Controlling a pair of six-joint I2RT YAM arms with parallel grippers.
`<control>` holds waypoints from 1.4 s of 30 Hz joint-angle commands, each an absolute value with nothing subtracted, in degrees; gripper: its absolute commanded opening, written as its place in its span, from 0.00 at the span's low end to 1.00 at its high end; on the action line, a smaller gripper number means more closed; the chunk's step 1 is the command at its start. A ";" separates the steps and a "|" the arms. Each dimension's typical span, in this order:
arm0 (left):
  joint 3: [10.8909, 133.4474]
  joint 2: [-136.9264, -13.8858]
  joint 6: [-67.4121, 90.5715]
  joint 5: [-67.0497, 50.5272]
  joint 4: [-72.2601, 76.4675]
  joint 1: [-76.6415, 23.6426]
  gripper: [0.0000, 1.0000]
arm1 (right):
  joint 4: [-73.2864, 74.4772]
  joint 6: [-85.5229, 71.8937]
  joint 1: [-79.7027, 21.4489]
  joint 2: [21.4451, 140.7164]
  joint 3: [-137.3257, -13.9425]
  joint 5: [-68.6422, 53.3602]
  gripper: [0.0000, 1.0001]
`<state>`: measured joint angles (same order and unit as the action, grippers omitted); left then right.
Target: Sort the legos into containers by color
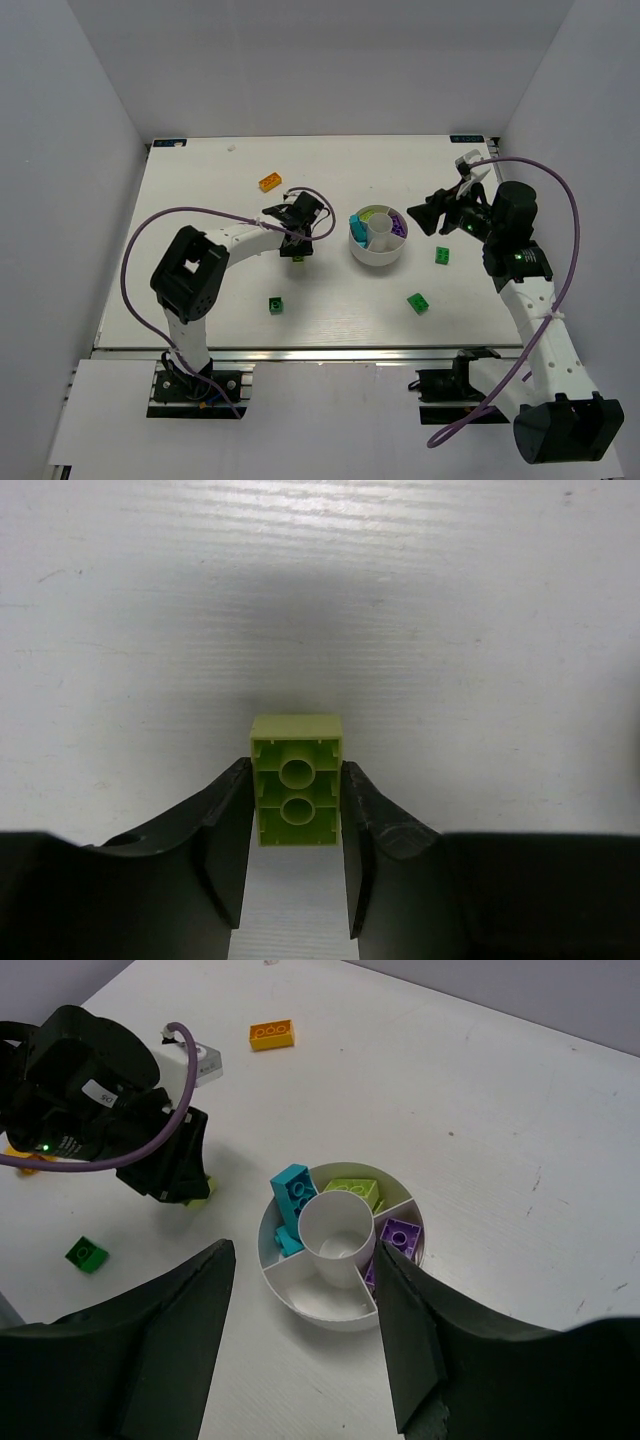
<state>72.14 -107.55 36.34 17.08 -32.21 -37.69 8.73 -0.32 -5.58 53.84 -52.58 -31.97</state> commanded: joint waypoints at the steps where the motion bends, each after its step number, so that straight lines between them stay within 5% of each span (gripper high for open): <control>1: 73.30 -102.67 33.16 15.83 -27.00 -38.50 0.22 | 5.63 -0.44 -4.75 53.08 -52.29 -33.48 0.63; 9: 74.35 -96.24 10.22 -9.64 -12.93 -37.71 0.14 | 5.10 -0.26 -3.78 53.70 -51.59 -33.22 0.60; 18: 95.86 -108.06 -3.68 -20.64 -17.29 -37.71 0.14 | 3.78 -0.26 -1.94 54.14 -50.45 -33.75 0.59; 26: 115.83 -122.87 -3.95 -24.35 -26.98 -37.18 0.20 | 3.52 -0.26 -0.97 53.96 -49.92 -33.75 0.59; 42: 114.96 -125.77 -4.22 -28.74 -27.69 -37.18 0.37 | 3.08 -0.26 -0.62 54.58 -49.48 -34.01 0.60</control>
<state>113.73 -127.04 -3.25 -26.13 -26.85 -37.30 5.80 -0.25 -1.02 54.48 -49.78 -33.23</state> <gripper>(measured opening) 0.459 0.596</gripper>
